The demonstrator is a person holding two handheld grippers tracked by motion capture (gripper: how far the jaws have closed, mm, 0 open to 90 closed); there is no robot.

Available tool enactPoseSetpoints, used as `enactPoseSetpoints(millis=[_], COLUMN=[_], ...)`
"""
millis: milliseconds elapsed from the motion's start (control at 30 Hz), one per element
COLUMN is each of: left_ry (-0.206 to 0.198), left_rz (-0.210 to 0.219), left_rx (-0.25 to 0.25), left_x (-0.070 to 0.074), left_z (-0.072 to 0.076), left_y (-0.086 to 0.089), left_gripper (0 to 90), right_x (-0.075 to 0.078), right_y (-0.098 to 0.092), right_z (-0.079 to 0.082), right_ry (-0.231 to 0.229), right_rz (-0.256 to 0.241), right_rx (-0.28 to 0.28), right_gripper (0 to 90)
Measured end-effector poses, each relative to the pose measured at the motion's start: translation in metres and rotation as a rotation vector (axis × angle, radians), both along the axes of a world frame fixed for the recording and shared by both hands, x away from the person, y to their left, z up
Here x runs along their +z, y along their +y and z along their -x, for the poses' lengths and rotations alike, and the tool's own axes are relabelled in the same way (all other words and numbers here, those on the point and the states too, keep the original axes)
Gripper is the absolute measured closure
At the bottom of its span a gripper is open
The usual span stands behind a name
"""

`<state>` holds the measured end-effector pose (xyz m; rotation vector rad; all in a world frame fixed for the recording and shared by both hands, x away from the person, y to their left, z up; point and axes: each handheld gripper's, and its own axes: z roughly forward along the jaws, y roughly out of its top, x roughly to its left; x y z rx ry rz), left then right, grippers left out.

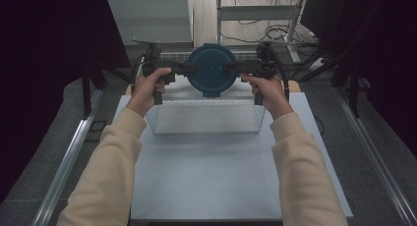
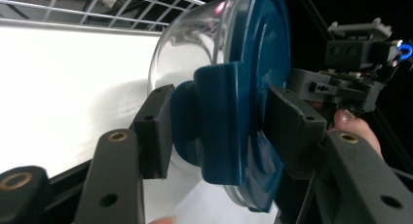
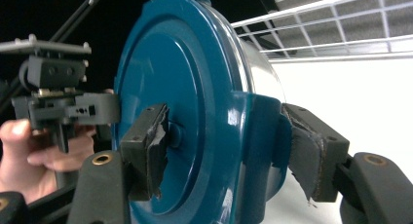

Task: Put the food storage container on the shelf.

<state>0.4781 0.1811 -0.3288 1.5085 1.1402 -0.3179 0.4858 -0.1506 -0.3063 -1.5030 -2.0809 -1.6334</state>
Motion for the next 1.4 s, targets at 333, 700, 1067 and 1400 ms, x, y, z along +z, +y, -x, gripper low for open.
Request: enactPoseSetpoints(millis=[333,700,1067,1400], left_ry=[0.087,0.027,-0.163,-0.278], left_rz=[0.063,0.024,-0.101,-0.223], left_rx=[0.012,0.131,0.111,0.018], left_x=[-0.019,-0.020,-0.025,-0.067], left_z=[-0.017,-0.010,0.065,0.164], left_y=[-0.001,0.000,0.018,0.016], left_gripper=[39.6,25.3,19.9,20.4], right_x=[-0.016,-0.013,0.000,-0.048], right_y=[0.001,0.007,0.002,-0.035], right_z=[-0.018,-0.010,0.076,0.155], right_ry=[0.117,0.073,-0.307,-0.346], right_rz=[-0.089,-0.024,0.228,0.262], right_rx=[-0.115,-0.150,-0.107,0.008], right_gripper=[35.9,19.6,12.8,14.4])
